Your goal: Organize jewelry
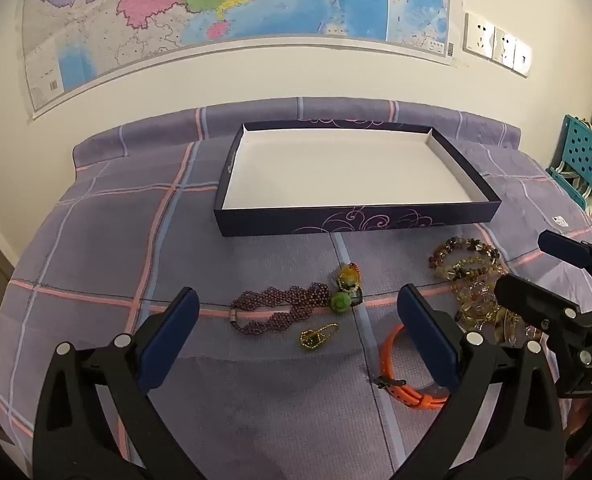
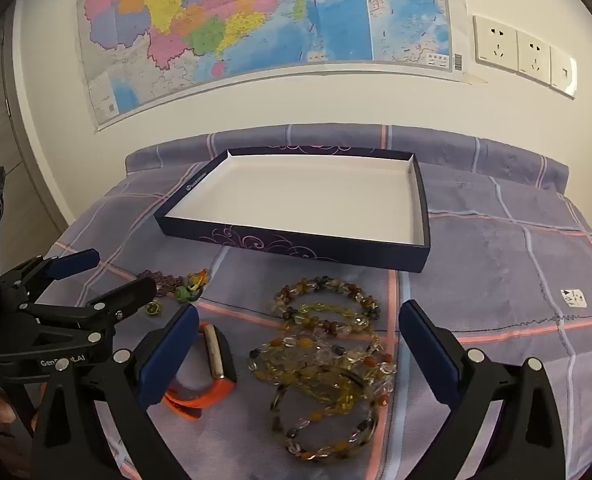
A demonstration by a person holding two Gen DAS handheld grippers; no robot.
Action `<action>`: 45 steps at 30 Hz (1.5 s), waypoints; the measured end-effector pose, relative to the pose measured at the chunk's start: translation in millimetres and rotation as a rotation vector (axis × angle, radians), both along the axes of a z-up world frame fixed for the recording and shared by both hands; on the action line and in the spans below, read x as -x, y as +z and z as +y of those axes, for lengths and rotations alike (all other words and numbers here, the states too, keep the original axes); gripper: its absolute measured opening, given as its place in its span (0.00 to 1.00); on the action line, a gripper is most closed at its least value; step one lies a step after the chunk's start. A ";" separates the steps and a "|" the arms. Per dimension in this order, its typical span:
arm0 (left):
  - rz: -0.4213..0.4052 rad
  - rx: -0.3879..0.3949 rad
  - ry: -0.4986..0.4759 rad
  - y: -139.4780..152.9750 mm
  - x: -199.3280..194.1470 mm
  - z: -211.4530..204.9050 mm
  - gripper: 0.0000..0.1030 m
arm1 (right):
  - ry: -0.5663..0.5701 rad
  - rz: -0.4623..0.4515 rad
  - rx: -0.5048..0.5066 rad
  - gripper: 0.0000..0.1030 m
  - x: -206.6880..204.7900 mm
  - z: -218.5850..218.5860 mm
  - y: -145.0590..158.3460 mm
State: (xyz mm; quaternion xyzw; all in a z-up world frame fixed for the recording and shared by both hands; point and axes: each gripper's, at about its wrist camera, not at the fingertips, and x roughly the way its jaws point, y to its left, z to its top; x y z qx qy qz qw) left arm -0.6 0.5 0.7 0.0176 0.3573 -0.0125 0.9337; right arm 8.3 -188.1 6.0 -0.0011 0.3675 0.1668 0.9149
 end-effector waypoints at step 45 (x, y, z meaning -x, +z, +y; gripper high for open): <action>-0.005 -0.008 0.014 3.1 5.1 2.7 0.95 | 0.002 -0.002 -0.042 0.94 3.0 -1.7 -6.3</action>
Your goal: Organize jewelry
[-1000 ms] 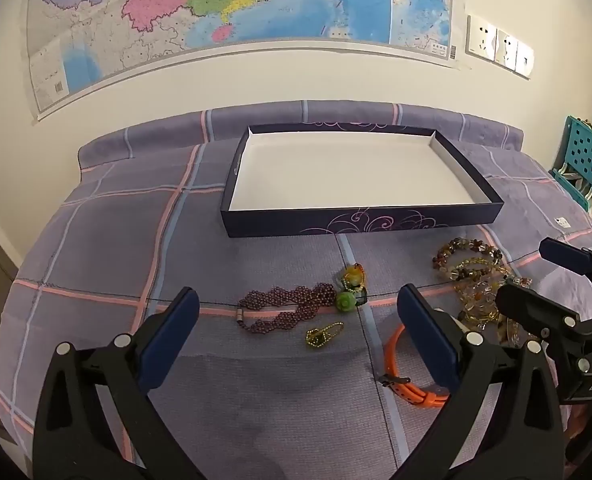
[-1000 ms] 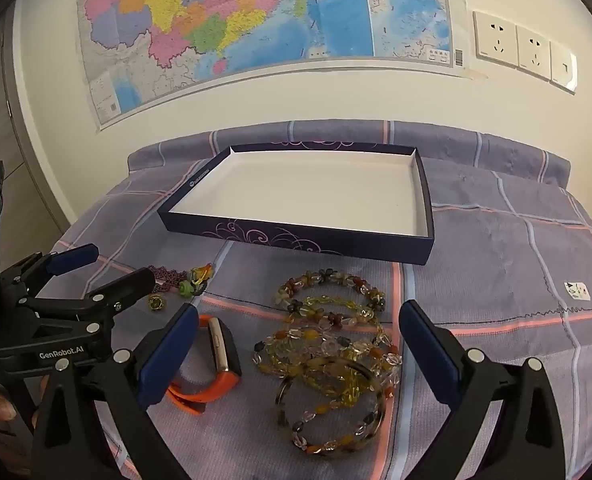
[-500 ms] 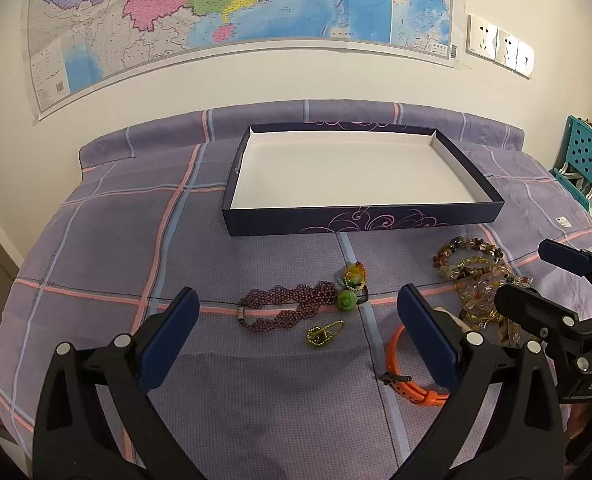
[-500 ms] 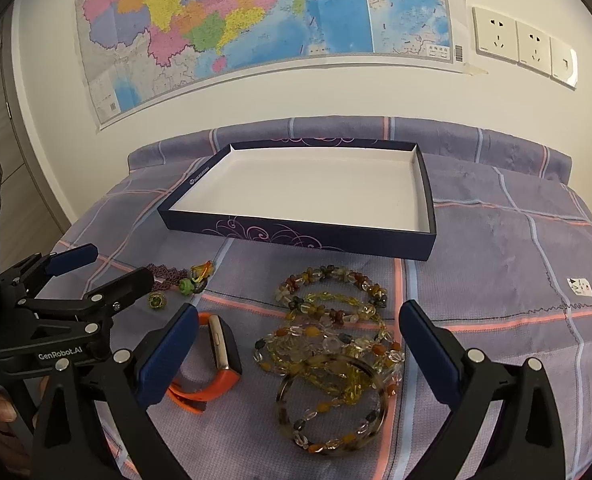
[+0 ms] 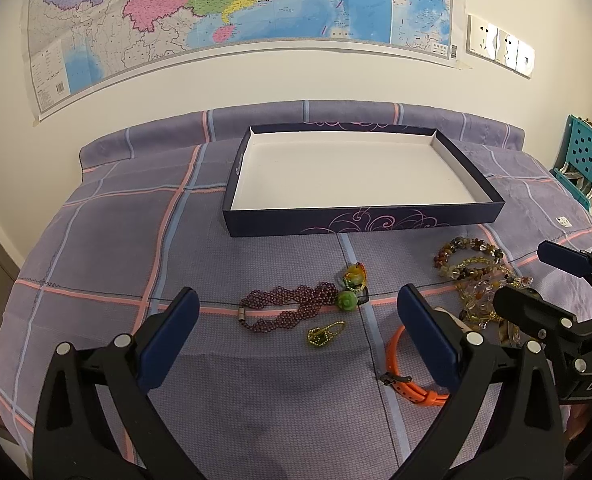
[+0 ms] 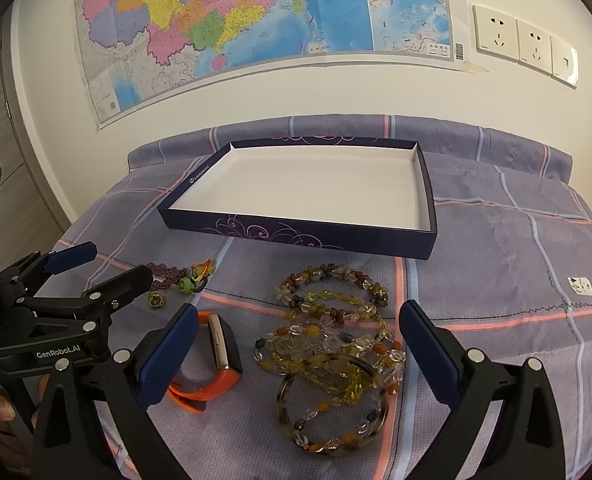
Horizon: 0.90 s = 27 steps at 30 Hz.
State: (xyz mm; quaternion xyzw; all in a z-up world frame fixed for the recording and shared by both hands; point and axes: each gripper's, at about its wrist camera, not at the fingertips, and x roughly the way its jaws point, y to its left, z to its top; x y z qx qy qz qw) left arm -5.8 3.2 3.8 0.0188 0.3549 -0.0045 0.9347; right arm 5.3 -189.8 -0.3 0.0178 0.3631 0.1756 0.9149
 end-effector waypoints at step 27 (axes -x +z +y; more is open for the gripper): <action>0.008 -0.008 -0.005 -1.6 -1.3 -2.7 0.95 | -0.007 0.003 -0.010 0.94 0.9 -1.6 -1.3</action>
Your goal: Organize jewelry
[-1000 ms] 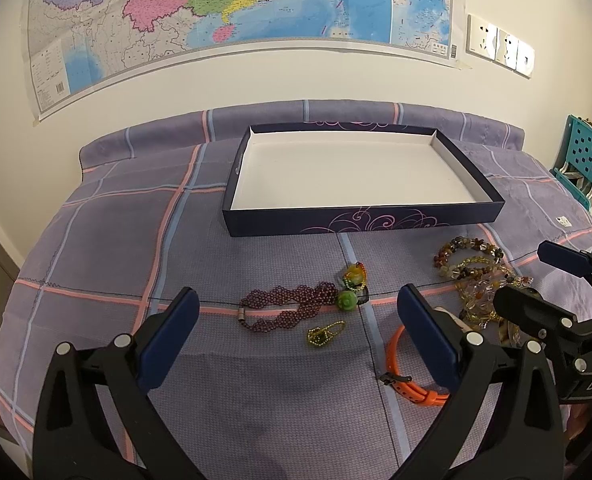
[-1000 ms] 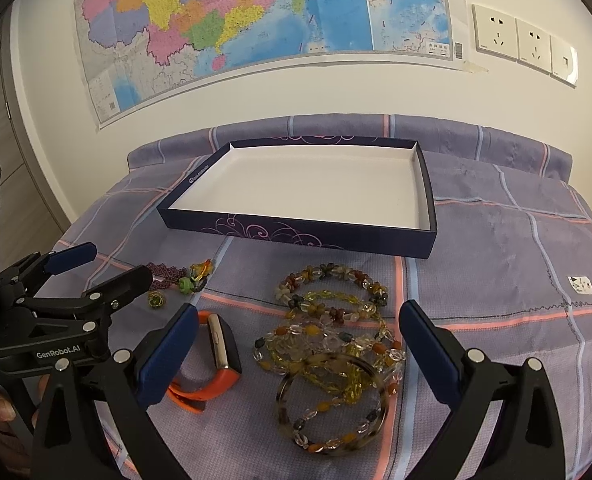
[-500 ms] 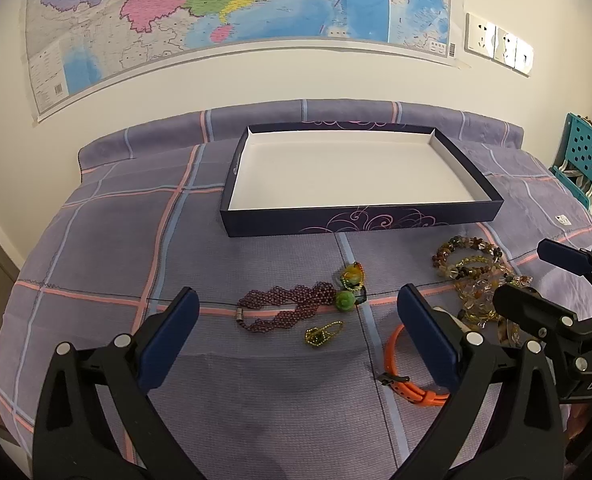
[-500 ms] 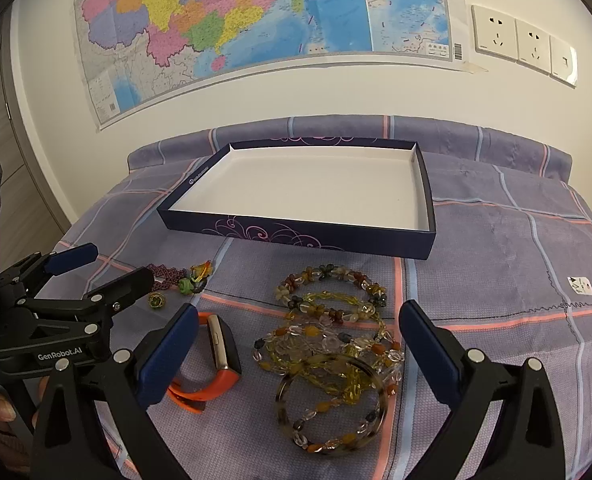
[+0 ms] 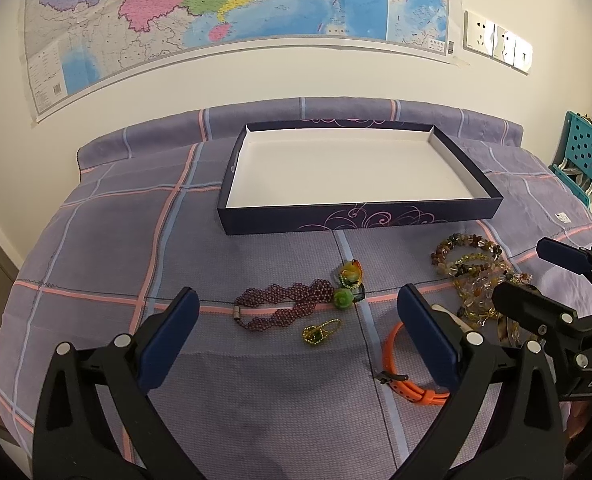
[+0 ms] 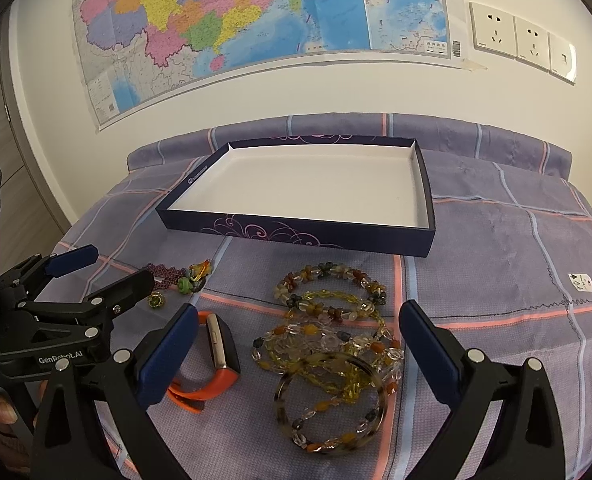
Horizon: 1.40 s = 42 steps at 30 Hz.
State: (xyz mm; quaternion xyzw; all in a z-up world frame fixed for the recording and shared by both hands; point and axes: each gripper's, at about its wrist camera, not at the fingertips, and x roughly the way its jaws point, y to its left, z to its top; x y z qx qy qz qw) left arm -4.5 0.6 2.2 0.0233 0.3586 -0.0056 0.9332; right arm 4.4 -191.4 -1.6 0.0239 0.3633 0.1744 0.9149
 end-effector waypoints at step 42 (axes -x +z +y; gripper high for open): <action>0.104 0.041 -0.227 -24.6 11.8 -27.0 0.67 | 0.025 0.115 -0.044 0.74 17.9 -46.5 -17.4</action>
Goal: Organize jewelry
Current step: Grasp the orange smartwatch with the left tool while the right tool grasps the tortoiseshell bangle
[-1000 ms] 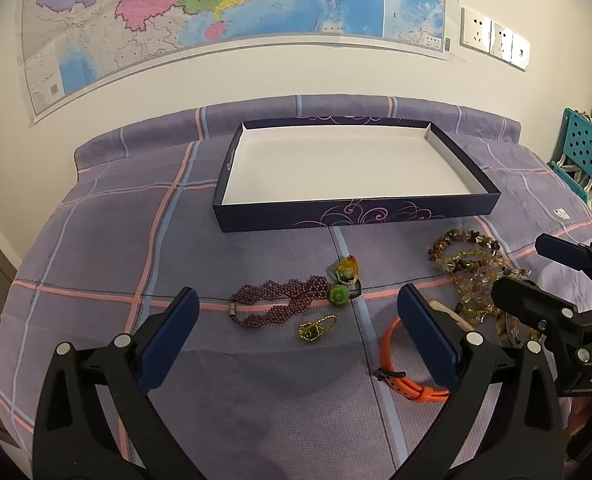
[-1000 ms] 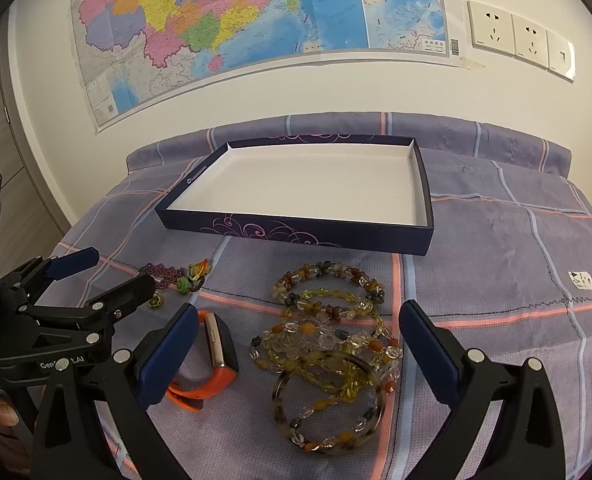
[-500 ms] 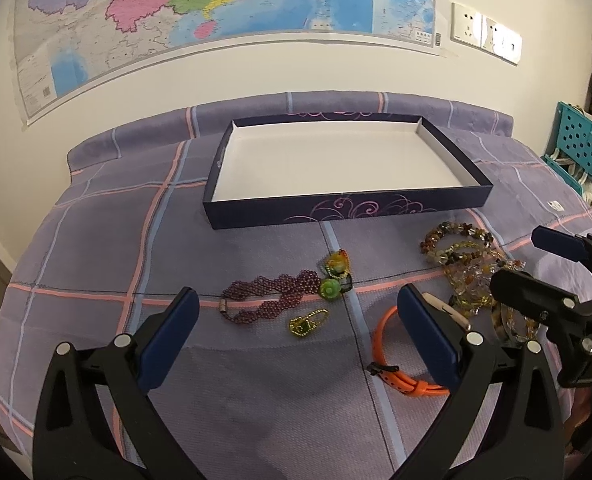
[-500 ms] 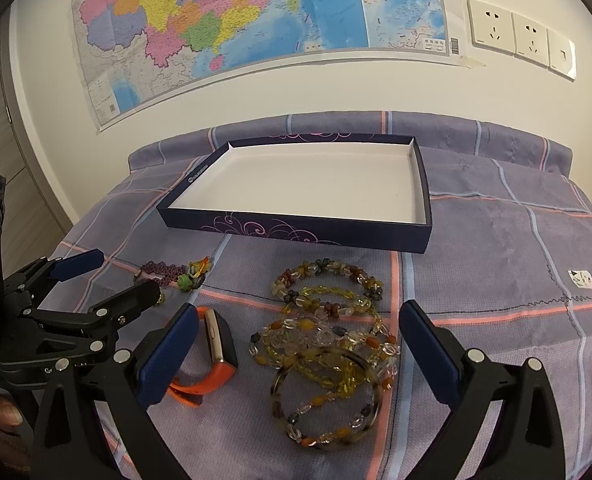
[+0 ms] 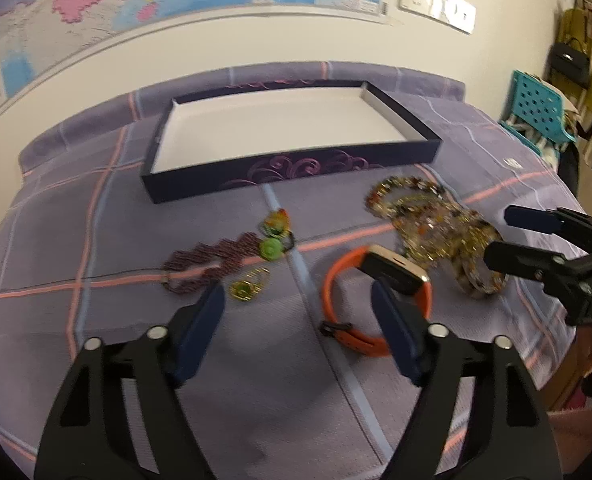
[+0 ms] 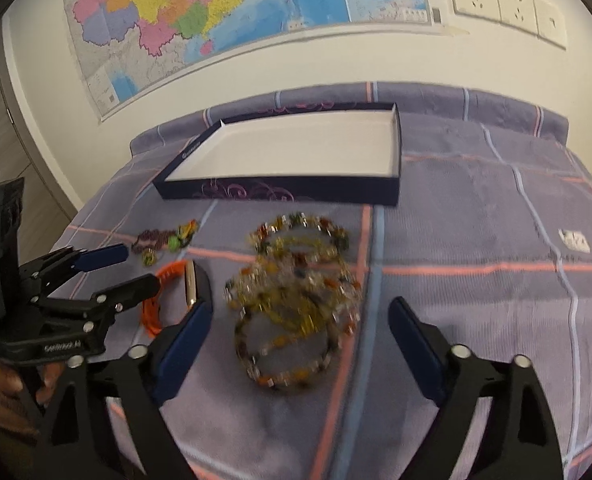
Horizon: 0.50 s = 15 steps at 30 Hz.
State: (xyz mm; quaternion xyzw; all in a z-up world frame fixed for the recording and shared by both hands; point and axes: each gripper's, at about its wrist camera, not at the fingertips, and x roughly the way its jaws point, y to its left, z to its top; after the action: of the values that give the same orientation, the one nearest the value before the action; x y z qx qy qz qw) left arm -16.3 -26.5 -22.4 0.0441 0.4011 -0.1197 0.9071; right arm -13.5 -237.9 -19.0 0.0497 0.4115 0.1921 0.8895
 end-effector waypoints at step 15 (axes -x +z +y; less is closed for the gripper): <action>0.134 0.083 -0.123 -11.6 -17.3 -7.2 0.33 | 0.002 0.075 -0.060 0.09 -1.3 -17.0 -13.8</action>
State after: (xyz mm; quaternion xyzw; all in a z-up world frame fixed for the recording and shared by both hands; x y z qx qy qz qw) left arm 1.0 -33.7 -34.0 0.0228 0.4523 -0.1945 0.8701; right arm -12.2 -254.9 -32.8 0.0829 0.4388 0.2034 0.8714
